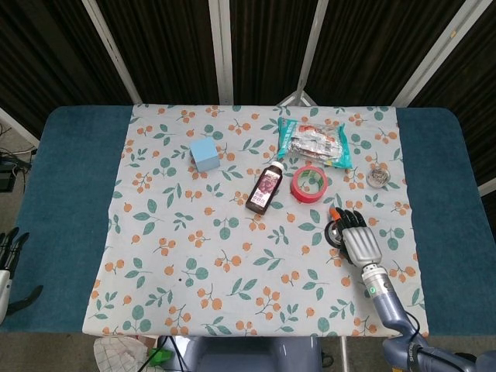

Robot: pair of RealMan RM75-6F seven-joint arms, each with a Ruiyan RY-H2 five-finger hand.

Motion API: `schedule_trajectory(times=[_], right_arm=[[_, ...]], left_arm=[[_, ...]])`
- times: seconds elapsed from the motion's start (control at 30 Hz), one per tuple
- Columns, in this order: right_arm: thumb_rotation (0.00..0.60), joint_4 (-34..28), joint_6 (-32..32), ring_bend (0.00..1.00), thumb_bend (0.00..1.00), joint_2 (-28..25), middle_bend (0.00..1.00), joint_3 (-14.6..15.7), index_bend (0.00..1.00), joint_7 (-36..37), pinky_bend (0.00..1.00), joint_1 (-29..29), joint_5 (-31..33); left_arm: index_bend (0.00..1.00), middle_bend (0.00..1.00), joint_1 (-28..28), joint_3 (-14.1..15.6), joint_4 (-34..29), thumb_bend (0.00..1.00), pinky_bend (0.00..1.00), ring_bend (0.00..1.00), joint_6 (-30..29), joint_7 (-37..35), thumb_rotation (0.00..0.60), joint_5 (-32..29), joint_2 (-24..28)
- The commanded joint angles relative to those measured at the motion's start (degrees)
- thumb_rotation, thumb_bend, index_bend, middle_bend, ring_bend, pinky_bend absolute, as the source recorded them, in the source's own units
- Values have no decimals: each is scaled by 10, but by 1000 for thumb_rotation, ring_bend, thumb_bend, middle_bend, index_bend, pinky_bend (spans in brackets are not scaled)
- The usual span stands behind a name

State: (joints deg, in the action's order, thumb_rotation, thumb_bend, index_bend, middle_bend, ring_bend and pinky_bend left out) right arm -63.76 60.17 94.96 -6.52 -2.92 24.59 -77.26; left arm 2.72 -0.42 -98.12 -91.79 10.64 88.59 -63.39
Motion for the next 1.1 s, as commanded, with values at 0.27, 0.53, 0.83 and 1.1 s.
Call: schedule_trajectory(times=[0.27,0.53,0.83,1.1], right_arm=[[600,-89,69,0,955,-54,0,-29,24,16,0,-5,-23],[600,-180,125,0,955,-133,0,-27,24,25,0,-33,-51],[600,-280,199,0,954,-235,0,27,23,-14,0,-99,-99],[600,-320,258,0,954,-289,0,68,23,-30,0,-157,-125]], left_arm=[[75,0,1,0,0,295,90,0,-1,-4,600,0,2],[75,0,3,2,0,295,90,0,-5,-10,600,3,4],[75,0,3,4,0,295,90,0,-5,-15,600,6,6],[74,0,6,11,0,295,90,0,-8,-21,600,16,10]])
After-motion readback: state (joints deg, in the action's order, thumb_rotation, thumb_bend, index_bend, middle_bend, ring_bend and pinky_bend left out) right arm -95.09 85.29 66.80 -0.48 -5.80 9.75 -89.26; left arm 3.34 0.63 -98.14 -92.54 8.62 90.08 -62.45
